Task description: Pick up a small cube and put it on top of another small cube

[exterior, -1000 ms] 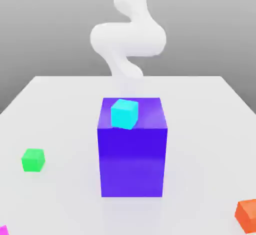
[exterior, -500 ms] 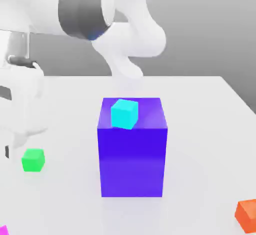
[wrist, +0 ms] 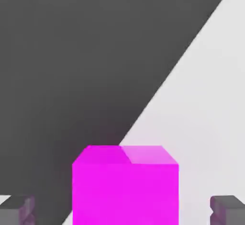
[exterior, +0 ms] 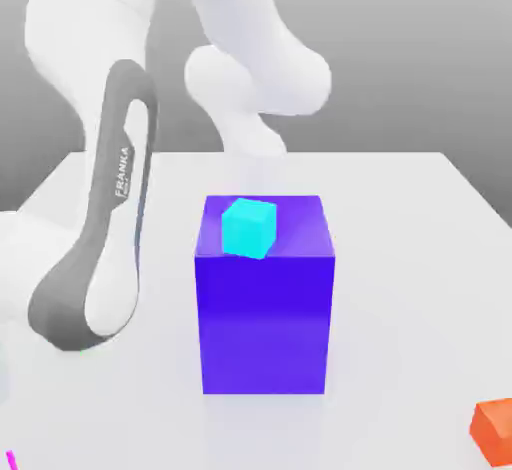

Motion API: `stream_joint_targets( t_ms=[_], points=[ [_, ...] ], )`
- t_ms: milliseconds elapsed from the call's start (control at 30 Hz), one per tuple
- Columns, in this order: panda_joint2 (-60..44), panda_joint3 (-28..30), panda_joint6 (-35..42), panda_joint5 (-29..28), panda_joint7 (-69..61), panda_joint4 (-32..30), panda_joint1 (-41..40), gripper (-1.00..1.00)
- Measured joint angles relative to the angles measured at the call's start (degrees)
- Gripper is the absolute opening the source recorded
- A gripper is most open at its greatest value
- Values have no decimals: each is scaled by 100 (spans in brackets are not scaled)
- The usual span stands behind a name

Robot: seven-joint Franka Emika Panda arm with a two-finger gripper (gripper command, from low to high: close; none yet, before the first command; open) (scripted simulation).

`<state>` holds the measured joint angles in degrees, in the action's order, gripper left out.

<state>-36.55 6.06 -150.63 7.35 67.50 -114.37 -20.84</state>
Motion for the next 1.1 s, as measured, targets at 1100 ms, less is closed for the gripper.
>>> stream_joint_targets(
  t_ms=[1100],
  points=[
    [3596, 1174, -806, -630, -3838, -4368, -993, -100]
  ],
)
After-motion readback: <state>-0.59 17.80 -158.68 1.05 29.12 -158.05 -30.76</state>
